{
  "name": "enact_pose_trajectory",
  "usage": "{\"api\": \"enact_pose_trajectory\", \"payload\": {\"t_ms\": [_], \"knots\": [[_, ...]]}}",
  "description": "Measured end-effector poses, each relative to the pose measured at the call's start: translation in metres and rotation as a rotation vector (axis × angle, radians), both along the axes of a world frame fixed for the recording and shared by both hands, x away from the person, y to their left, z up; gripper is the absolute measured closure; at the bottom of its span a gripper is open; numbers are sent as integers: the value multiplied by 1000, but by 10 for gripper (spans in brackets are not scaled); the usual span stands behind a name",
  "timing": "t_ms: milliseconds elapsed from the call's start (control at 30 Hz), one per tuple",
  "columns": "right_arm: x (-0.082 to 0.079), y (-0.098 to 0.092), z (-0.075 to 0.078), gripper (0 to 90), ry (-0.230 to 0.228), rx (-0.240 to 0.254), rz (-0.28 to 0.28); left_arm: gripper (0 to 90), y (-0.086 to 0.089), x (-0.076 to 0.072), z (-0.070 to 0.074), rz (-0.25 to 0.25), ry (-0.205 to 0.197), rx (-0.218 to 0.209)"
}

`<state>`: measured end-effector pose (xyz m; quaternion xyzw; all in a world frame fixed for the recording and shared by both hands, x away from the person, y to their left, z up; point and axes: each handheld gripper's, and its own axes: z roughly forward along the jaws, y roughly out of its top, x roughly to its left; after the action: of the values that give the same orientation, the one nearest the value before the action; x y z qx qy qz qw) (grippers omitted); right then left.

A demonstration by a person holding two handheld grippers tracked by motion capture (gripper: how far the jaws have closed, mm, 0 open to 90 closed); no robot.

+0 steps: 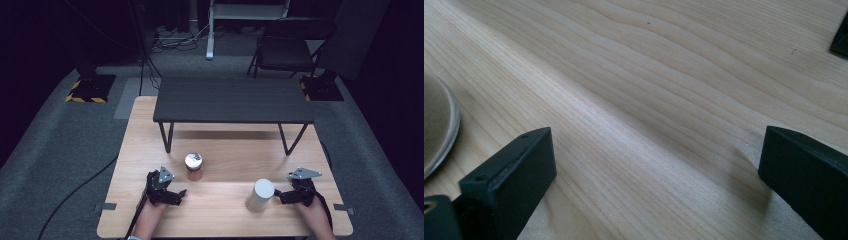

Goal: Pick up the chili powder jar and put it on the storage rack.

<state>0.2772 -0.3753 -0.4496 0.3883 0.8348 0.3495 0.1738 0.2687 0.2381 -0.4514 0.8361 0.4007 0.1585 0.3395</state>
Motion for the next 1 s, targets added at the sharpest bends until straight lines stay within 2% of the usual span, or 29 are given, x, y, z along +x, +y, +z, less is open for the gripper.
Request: {"api": "enact_pose_trajectory", "payload": {"t_ms": [400,500,533,567,667,833,933,1000], "knots": [[0,0,0,19,2,1,-2,6,2,-2,0,-3,0,-1],[0,0,0,19,2,1,-3,26,6,-4,0,-10,-13,-17],[0,0,0,19,1,1,-3,25,9,-7,0,-8,-38,-34],[0,0,0,19,1,1,-3,25,9,-7,0,-8,-38,-34],[0,0,0,19,2,1,-4,25,14,-13,2,-13,-88,-72],[0,0,0,19,2,2,-3,25,26,-28,0,-26,-192,-183],[0,0,0,19,2,2,-3,22,31,-38,-3,-26,-273,-242],[0,0,0,19,2,2,-3,22,34,-42,-4,-28,-308,-272]]}}
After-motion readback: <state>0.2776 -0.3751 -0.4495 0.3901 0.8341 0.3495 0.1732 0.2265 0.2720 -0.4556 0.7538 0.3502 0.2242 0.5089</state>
